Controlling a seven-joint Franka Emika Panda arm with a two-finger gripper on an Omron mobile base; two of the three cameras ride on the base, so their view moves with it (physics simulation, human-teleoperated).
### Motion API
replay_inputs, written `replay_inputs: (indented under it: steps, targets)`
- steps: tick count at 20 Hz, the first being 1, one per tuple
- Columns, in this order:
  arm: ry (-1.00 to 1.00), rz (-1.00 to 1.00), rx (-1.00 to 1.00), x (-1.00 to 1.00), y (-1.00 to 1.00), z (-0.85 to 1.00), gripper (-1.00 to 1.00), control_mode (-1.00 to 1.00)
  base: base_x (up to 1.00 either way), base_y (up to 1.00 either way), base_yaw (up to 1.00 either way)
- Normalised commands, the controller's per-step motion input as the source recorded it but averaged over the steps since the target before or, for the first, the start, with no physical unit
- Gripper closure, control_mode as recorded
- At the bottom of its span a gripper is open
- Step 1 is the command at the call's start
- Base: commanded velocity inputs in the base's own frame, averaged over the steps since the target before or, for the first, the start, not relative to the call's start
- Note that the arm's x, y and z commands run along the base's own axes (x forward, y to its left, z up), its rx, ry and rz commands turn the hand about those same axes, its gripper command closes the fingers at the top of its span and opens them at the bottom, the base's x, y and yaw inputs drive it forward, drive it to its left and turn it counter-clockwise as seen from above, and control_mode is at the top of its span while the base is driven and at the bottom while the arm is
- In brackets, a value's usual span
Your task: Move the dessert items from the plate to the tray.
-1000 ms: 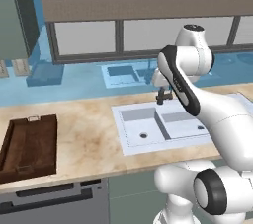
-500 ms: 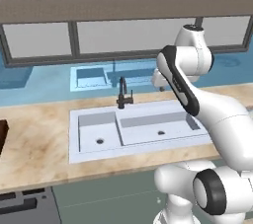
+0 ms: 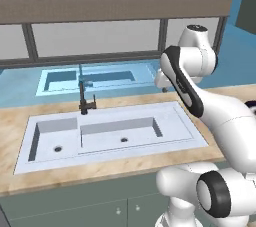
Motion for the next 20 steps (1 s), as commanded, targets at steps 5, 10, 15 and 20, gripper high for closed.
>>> replay_inputs:
  steps: [5,10,15,20]
  targets:
    - [0.00,0.00,0.00,0.00,0.00,0.00,-1.00,1.00,0.19,-0.49,0.00]
    - [0.00,0.00,0.00,0.00,0.00,0.00,-1.00,1.00,0.22,-0.36,0.00]
    - [0.00,0.00,0.00,0.00,0.00,0.00,-1.00,1.00,0.25,-0.37,0.00]
    - [0.00,0.00,0.00,0.00,0.00,0.00,-1.00,1.00,0.13,-0.50,0.00]
